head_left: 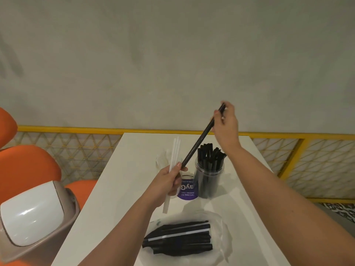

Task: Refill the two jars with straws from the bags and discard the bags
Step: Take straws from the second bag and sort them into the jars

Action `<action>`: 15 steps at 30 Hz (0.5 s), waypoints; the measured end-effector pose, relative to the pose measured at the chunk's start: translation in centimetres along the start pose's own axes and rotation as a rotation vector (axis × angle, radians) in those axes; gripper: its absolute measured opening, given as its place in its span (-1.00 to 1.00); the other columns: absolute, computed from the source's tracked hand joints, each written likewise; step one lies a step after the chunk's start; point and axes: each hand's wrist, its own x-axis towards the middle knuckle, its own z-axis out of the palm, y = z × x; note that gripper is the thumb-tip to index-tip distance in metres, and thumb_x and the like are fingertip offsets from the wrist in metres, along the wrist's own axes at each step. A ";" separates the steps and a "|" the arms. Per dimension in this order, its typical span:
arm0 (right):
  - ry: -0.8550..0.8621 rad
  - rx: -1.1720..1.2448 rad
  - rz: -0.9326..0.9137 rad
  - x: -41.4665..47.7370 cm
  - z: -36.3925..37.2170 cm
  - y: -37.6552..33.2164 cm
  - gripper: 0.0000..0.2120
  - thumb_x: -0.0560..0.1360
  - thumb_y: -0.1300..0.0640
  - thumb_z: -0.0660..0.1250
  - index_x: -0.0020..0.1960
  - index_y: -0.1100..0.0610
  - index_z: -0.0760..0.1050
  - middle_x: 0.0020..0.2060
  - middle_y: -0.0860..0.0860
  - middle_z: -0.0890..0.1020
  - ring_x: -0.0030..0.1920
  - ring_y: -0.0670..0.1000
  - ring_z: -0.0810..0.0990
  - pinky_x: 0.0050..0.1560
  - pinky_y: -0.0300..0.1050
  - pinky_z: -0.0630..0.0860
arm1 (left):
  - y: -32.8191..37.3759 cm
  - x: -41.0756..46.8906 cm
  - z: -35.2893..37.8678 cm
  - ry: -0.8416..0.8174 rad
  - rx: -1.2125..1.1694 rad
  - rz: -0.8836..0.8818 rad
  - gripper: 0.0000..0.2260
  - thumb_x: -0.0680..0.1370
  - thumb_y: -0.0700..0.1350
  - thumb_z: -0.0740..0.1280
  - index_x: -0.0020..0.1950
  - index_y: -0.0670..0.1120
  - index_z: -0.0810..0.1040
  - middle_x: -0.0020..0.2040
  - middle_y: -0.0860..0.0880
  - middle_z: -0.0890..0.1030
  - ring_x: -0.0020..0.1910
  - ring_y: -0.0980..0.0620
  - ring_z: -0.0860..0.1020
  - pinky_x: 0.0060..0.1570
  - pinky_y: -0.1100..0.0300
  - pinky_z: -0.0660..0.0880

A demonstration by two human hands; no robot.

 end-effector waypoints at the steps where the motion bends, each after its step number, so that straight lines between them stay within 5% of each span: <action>1: 0.045 -0.021 -0.048 0.4 -0.7 -0.3 -0.68 0.61 0.19 0.11 0.35 0.16 0.23 -0.21 0.06 0.49 -0.24 0.03 0.49 -0.16 -0.03 0.54 | 0.0 0.2 0.1 0.014 -0.008 0.000 -0.68 0.61 0.04 0.13 0.08 -0.17 0.51 -0.49 0.05 0.31 -0.55 0.16 0.24 -0.55 0.35 0.26; 5: 0.141 -0.185 -0.253 1.1 -2.4 -0.8 -0.63 0.62 0.18 0.07 0.41 0.18 0.19 -0.16 0.03 0.49 -0.32 -0.12 0.42 -0.31 -0.42 0.36 | 0.1 0.6 0.4 0.050 0.000 0.008 -0.68 0.61 0.04 0.11 0.06 -0.16 0.51 -0.51 0.06 0.26 -0.54 0.15 0.20 -0.55 0.34 0.23; 8: 0.104 -0.307 -0.297 0.5 -2.7 -0.3 -0.62 0.62 0.14 0.06 0.43 0.12 0.20 0.03 0.11 0.57 -0.18 -0.03 0.52 -0.14 -0.25 0.38 | 0.0 0.8 0.4 0.053 0.001 0.018 -0.69 0.62 0.04 0.11 0.06 -0.16 0.51 -0.48 0.04 0.24 -0.53 0.15 0.19 -0.54 0.33 0.22; 12: -0.027 -0.465 -0.338 -1.2 -2.2 1.9 -0.61 0.62 0.16 0.06 0.44 0.08 0.22 0.13 0.13 0.56 -0.16 -0.01 0.51 -0.17 -0.13 0.44 | -0.3 0.9 0.3 0.052 -0.021 0.022 -0.69 0.63 0.04 0.11 0.04 -0.16 0.51 -0.47 0.03 0.23 -0.53 0.14 0.18 -0.55 0.32 0.21; 15: -0.166 -0.568 -0.220 -2.3 -1.8 4.9 -0.63 0.62 0.15 0.07 0.42 0.08 0.26 0.20 0.11 0.54 0.10 0.09 0.53 0.02 -0.08 0.45 | -0.5 1.0 0.1 0.064 -0.017 0.024 -0.70 0.62 0.03 0.12 0.03 -0.15 0.52 -0.49 0.04 0.25 -0.53 0.14 0.19 -0.55 0.32 0.22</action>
